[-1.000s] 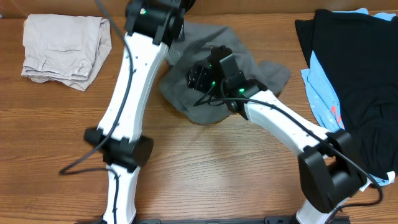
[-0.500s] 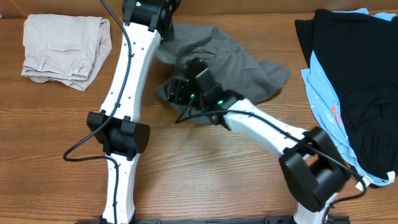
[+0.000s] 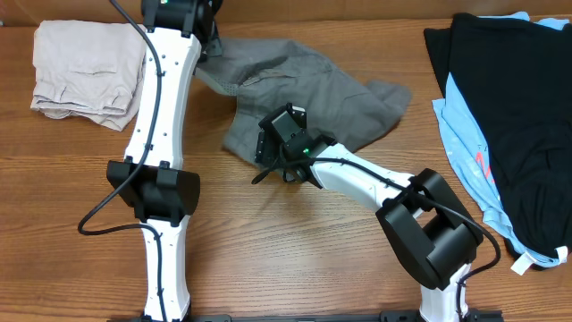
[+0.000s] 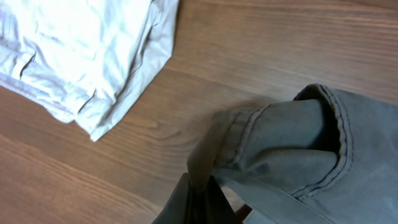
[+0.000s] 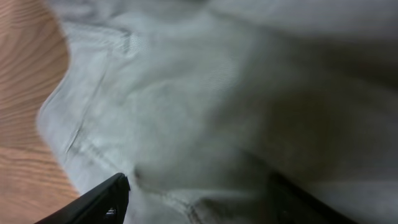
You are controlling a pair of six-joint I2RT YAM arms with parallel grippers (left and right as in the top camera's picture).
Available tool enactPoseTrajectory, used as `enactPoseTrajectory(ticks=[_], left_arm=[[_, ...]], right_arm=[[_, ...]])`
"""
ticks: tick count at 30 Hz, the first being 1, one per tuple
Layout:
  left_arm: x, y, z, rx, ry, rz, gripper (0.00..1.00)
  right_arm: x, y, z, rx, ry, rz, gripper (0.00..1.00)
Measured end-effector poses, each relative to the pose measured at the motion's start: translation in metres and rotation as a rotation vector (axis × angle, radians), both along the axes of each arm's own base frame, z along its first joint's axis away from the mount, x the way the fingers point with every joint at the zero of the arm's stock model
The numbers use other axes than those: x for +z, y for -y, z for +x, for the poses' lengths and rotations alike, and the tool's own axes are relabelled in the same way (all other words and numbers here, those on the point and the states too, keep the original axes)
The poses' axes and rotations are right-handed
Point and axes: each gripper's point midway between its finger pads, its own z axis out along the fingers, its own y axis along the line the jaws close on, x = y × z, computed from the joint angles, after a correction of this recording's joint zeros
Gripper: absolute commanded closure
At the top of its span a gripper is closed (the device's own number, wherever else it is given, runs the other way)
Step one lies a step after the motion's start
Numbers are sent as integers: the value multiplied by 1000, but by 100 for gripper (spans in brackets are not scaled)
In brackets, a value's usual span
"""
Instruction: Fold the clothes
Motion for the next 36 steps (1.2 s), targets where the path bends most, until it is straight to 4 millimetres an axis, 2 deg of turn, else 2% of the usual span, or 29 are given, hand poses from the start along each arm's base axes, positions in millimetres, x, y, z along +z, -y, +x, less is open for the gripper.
enactPoseTrajectory(ticks=[4, 8, 10, 13, 14, 15, 19, 21, 24, 27, 30, 33, 36], left_arm=[[-4, -14, -8, 25, -42, 2, 96], [-10, -38, -24, 69, -115, 2, 96], [-12, -50, -31, 92, -146, -6, 96], [-16, -64, -42, 122, -188, -28, 96], [-18, -68, -46, 132, -208, -47, 96], [-19, -70, -47, 136, -210, -60, 96], [-21, -63, -47, 123, -218, -120, 96], [-23, -56, -47, 110, -224, -146, 96], [-31, -42, -49, 84, -249, -174, 96], [-38, -30, -49, 61, -270, -176, 96], [-40, -25, -46, 50, -261, -177, 96], [-39, -27, -39, 53, -234, -180, 96], [-38, -34, -34, 66, -209, -183, 96]], right_arm=[[-15, 4, 1, -19, -24, -17, 30], [-12, 13, 4, -19, -134, 65, 34], [-11, 25, 8, -9, -209, 125, 37], [-9, 63, 16, -24, -321, 206, 39], [-7, 91, 22, -46, -373, 246, 39], [-7, 109, 23, -59, -401, 254, 39], [-12, 167, 21, -96, -461, 246, 40], [-12, 190, 26, -104, -443, 238, 43], [-12, 207, 27, -102, -437, 232, 44], [-6, 207, 23, -67, -450, 231, 43], [9, 191, 31, -9, -417, 230, 42], [31, 158, 37, 78, -343, 227, 42], [55, 111, 36, 175, -254, 211, 36]])
